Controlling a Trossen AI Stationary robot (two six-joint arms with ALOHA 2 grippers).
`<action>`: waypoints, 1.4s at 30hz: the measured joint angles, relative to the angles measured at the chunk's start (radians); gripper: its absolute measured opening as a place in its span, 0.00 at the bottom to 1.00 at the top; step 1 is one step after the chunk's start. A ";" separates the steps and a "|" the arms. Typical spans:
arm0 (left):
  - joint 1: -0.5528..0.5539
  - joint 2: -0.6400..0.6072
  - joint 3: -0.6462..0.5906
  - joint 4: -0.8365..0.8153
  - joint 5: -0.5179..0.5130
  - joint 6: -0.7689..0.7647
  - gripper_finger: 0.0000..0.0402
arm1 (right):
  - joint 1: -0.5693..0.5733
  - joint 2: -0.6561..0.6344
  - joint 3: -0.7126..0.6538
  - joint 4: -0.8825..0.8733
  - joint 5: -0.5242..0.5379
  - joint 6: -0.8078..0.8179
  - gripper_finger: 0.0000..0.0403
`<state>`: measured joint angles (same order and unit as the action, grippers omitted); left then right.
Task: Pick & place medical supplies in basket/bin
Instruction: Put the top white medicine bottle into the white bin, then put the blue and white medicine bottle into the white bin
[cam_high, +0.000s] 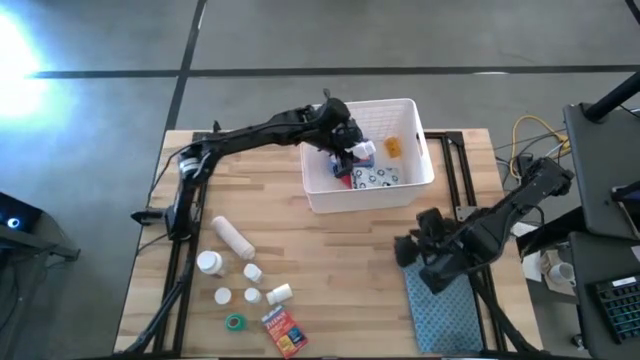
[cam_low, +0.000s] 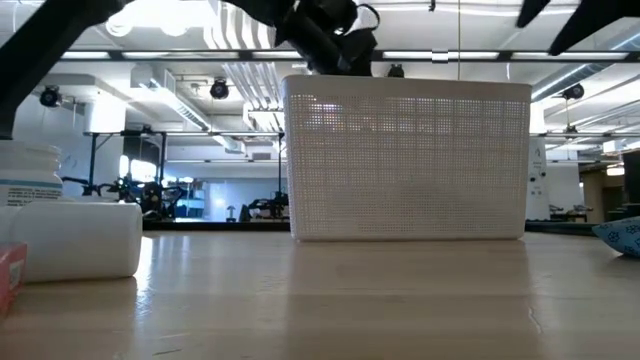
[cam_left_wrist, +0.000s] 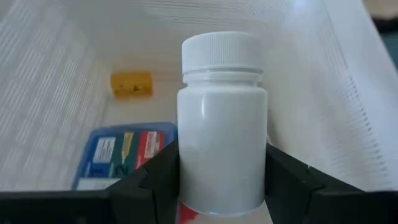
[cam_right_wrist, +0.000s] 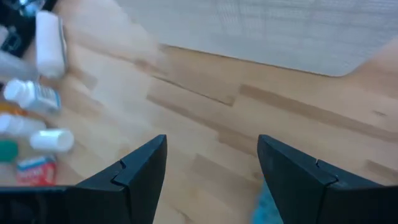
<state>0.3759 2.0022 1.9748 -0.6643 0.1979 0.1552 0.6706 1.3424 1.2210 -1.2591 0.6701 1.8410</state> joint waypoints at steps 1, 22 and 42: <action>0.003 0.018 0.025 -0.017 0.012 0.028 0.41 | -0.023 -0.001 -0.003 0.023 0.000 -0.015 0.59; 0.057 0.001 -0.063 -0.110 0.088 0.087 0.70 | -0.250 -0.014 0.011 0.110 -0.093 -0.252 0.60; -0.485 -0.685 -0.685 -0.537 -0.249 -0.401 0.64 | -0.239 -0.012 0.001 0.372 -0.216 -0.816 0.60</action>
<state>-0.1091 1.3176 1.2893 -1.2008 -0.0512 -0.2462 0.4317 1.3308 1.2224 -0.8872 0.4540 1.0252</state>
